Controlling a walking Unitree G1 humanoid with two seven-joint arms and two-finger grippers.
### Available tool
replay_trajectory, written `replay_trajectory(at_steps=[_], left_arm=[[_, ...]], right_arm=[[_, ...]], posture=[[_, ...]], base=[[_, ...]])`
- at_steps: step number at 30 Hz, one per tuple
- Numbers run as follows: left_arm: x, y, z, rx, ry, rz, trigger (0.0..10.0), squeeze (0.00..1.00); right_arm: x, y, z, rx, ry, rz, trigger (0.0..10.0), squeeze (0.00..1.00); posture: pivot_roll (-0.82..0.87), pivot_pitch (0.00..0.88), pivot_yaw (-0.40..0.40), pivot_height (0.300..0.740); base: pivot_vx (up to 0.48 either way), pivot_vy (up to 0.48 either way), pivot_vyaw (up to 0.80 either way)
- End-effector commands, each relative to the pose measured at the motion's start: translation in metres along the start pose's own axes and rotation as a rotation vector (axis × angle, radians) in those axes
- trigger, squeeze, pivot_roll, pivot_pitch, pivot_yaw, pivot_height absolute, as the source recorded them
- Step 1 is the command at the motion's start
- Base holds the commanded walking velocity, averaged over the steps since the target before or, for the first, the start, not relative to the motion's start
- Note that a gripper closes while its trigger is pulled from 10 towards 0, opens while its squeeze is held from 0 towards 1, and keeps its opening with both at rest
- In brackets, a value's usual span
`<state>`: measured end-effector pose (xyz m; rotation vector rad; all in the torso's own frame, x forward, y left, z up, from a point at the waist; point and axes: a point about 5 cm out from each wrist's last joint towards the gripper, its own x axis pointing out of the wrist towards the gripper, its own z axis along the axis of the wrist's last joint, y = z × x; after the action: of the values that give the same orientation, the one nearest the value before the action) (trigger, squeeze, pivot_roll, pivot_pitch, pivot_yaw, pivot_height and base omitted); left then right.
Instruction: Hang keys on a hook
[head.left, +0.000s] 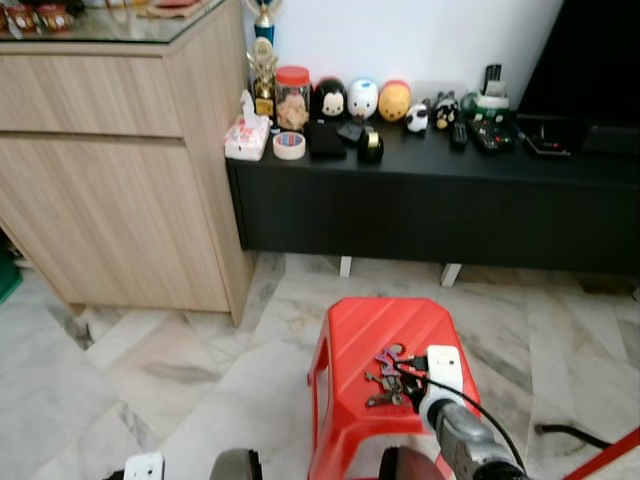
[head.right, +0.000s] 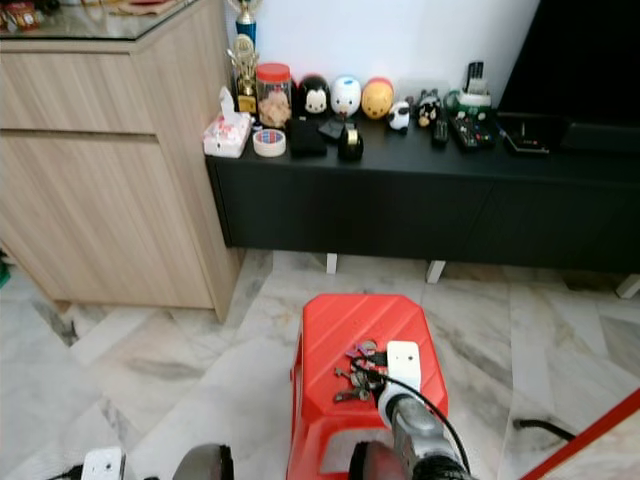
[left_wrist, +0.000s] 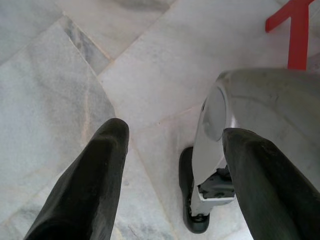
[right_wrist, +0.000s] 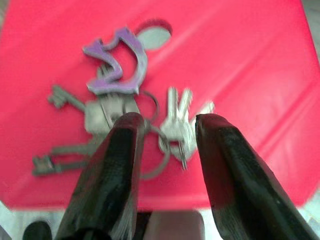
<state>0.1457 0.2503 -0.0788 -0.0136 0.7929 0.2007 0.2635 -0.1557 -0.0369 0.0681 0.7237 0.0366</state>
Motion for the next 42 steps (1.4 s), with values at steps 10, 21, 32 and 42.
replay_trajectory(at_steps=[10, 21, 32, 42], left_arm=[[-0.002, -0.001, -0.005, 0.064, 0.013, -0.032, 10.0, 0.00], [-0.005, 0.002, -0.008, 0.074, 0.009, -0.027, 10.0, 0.00], [-0.008, 0.002, -0.013, 0.077, 0.006, -0.027, 10.0, 0.00], [-0.009, 0.009, 0.001, 0.046, -0.115, 0.007, 10.0, 0.00]], right_arm=[[0.002, -0.001, 0.013, -0.018, -0.048, 0.012, 10.0, 0.00], [0.003, 0.004, 0.024, 0.008, -0.083, 0.039, 10.0, 1.00], [0.004, 0.005, 0.025, -0.045, -0.059, 0.047, 10.0, 0.00], [0.004, 0.008, 0.023, -0.053, -0.063, 0.062, 10.0, 0.00]], posture=[[0.16, 0.000, -0.056, 0.584], [0.17, 0.000, -0.043, 0.584], [0.18, 0.000, -0.050, 0.584], [0.18, 0.011, -0.068, 0.584]], base=[[0.000, 0.000, 0.00], [0.000, 0.000, 0.00], [0.000, 0.000, 0.00], [0.000, 0.000, 0.00]])
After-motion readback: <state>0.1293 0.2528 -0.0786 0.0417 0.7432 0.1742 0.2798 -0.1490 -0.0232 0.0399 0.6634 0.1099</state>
